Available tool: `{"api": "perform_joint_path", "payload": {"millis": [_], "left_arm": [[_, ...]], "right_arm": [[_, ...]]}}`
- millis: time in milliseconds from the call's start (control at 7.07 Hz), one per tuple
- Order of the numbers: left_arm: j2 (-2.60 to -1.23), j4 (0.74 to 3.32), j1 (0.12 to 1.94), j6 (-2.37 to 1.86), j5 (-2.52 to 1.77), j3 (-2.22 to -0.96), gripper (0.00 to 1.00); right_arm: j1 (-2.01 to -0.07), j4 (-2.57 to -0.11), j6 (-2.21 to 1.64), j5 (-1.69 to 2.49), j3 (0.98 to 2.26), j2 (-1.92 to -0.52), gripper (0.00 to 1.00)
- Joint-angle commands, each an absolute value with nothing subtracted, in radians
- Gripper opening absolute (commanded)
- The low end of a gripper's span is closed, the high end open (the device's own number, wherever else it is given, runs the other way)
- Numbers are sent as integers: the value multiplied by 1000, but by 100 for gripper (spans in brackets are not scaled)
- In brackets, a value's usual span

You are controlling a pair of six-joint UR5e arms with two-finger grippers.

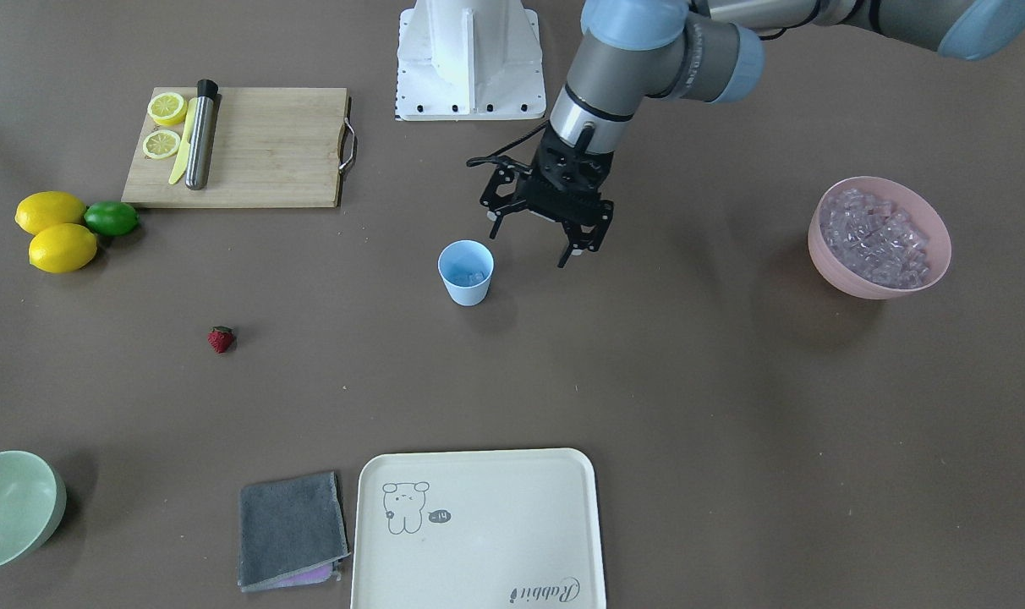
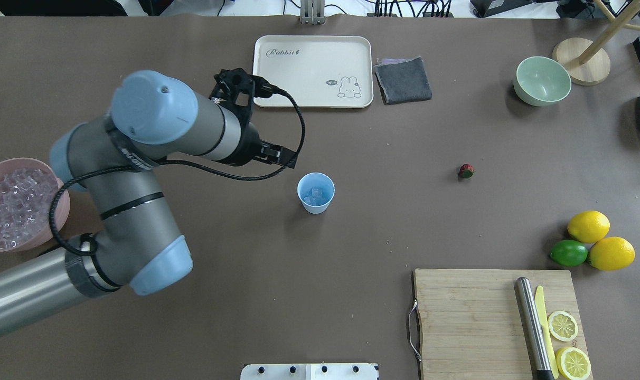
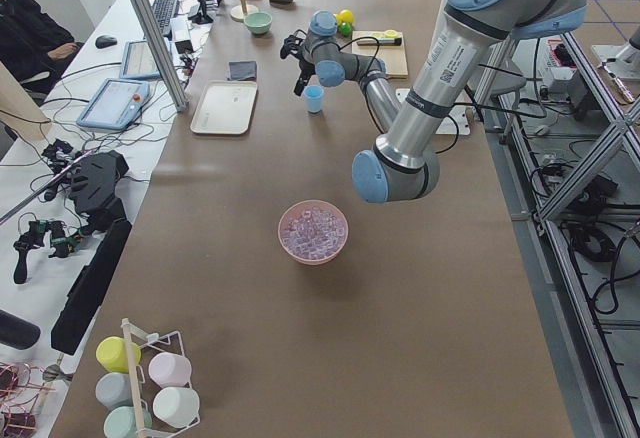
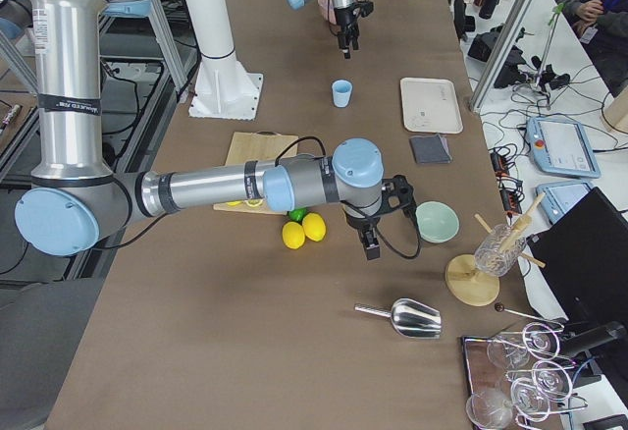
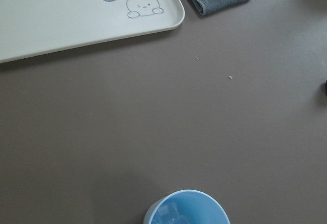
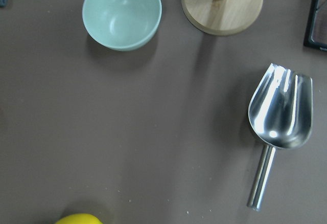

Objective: Put ice and strawberries in cup
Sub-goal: 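Withdraw the left gripper while the right gripper moves toward the strawberry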

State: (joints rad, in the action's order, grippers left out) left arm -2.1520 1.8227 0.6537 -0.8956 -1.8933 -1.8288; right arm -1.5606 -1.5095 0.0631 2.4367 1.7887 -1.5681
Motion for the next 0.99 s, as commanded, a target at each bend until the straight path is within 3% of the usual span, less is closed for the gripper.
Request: {"api": "perform_joint_path", "payload": {"millis": [0,424,849], "left_arm": [[-1938,1776,872,-731,-2104,-1980,97],[-1685,1897,1154,-511,-2329,-1979,97],[-1637,1951,1200,-508,-2347,-1976,97]], "right_arm": [[-1397,-1503,-187,2428,1828,-1438,100],[-1052,-1502,-532,2216,1829,-1263,100],[-916,-1303,-637,2132,1700,-1272,100]]}}
